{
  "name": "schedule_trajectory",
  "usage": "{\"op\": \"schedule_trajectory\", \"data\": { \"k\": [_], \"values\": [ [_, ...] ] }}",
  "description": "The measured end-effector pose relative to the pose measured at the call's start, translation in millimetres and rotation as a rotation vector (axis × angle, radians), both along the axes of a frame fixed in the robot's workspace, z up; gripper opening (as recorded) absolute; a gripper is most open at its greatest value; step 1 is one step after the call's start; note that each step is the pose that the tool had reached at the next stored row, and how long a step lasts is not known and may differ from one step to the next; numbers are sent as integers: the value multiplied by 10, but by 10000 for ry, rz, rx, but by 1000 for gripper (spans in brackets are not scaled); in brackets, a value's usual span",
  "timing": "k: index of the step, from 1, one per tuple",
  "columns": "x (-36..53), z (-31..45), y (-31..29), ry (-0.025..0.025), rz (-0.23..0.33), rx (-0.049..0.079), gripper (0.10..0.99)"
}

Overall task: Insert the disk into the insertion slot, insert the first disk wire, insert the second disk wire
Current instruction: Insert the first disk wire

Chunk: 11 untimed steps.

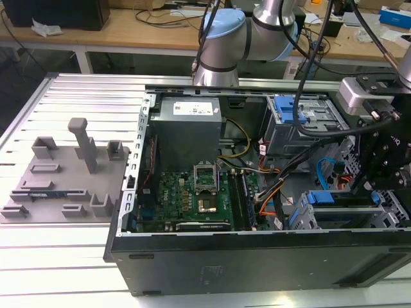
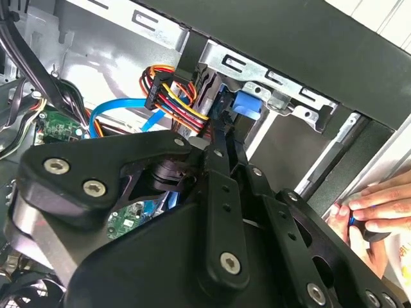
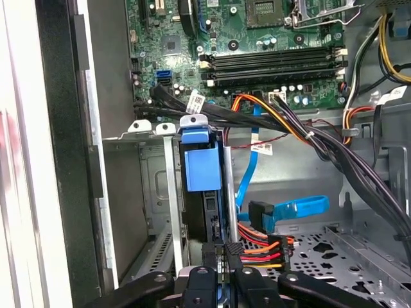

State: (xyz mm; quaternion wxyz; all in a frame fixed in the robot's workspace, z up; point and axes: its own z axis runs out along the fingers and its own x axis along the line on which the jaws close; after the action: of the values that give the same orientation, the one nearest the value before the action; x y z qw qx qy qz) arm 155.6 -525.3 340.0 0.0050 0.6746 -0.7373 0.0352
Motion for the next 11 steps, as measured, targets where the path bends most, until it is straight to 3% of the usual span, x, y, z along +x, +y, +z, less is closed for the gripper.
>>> {"op": "schedule_trajectory", "data": {
  "k": [6,9,11],
  "values": [
    [0,-22,0,2,-1,1,188],
    [0,30,0,1,0,1,310],
    [0,103,0,1,0,2,310]
  ]
}}
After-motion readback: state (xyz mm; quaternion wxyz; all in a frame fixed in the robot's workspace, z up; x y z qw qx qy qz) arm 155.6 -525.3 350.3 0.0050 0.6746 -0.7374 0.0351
